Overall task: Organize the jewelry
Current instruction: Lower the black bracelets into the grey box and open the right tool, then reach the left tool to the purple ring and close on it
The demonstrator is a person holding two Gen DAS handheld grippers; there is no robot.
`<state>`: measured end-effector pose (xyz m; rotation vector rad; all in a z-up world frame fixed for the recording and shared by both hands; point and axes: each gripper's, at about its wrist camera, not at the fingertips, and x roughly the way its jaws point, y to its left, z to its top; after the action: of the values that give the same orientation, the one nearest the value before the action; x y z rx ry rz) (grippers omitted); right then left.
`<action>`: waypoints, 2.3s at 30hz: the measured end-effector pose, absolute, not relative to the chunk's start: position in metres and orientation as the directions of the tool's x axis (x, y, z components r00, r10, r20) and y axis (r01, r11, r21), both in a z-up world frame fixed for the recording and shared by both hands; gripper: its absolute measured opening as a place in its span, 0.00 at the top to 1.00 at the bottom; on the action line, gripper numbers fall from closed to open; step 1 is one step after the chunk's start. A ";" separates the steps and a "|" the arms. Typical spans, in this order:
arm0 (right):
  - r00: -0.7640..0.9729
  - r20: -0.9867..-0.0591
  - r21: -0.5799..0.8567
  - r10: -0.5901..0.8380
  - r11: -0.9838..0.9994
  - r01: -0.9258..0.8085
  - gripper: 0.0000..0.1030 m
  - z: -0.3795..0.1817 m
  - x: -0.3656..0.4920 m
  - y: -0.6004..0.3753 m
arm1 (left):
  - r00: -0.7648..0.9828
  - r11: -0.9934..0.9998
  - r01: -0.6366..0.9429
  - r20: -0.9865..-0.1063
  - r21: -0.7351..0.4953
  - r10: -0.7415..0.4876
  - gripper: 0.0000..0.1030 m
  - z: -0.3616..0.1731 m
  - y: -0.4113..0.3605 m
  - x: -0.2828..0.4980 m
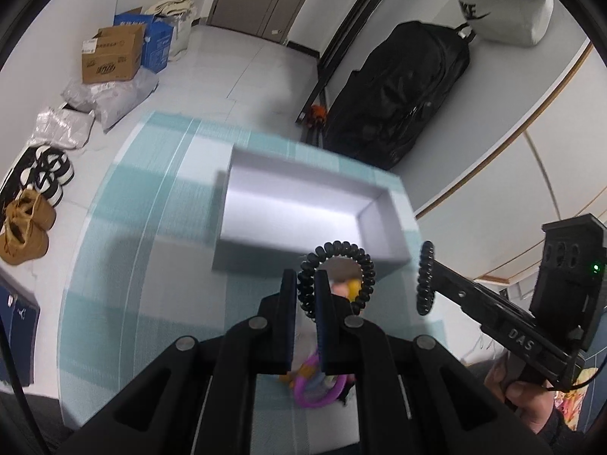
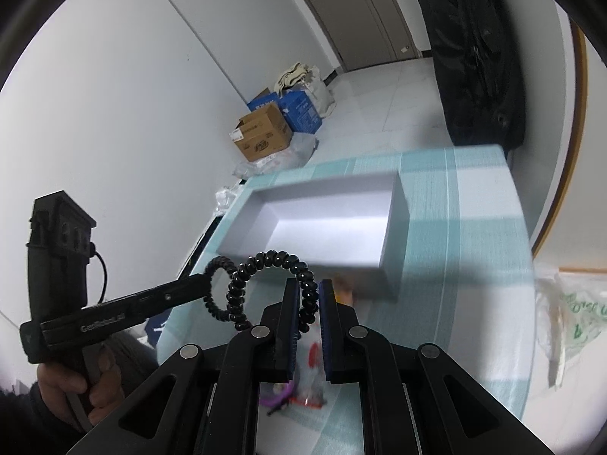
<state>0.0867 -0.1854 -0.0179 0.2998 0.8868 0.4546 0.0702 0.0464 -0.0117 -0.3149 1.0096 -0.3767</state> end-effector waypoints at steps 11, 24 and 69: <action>0.518 -0.724 0.399 0.455 0.889 -0.224 0.91 -0.020 0.149 -0.171 | 0.465 0.903 0.180 -0.775 -0.390 -0.427 0.95 -0.013 0.038 0.120; 0.533 -0.715 0.424 0.452 0.887 -0.182 0.54 -0.025 0.154 -0.188 | 0.436 0.890 0.197 -0.777 -0.410 -0.454 0.64 -0.017 0.040 0.127; 0.540 -0.718 0.422 0.439 0.892 -0.164 0.18 -0.049 0.033 -0.202 | 0.320 0.942 0.215 -0.893 -0.257 -0.317 0.64 -0.070 0.002 0.019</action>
<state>0.0334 -0.2024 -0.0494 0.3229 0.9362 0.3660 0.0193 0.0024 -0.0700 -0.0973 1.1954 -0.3499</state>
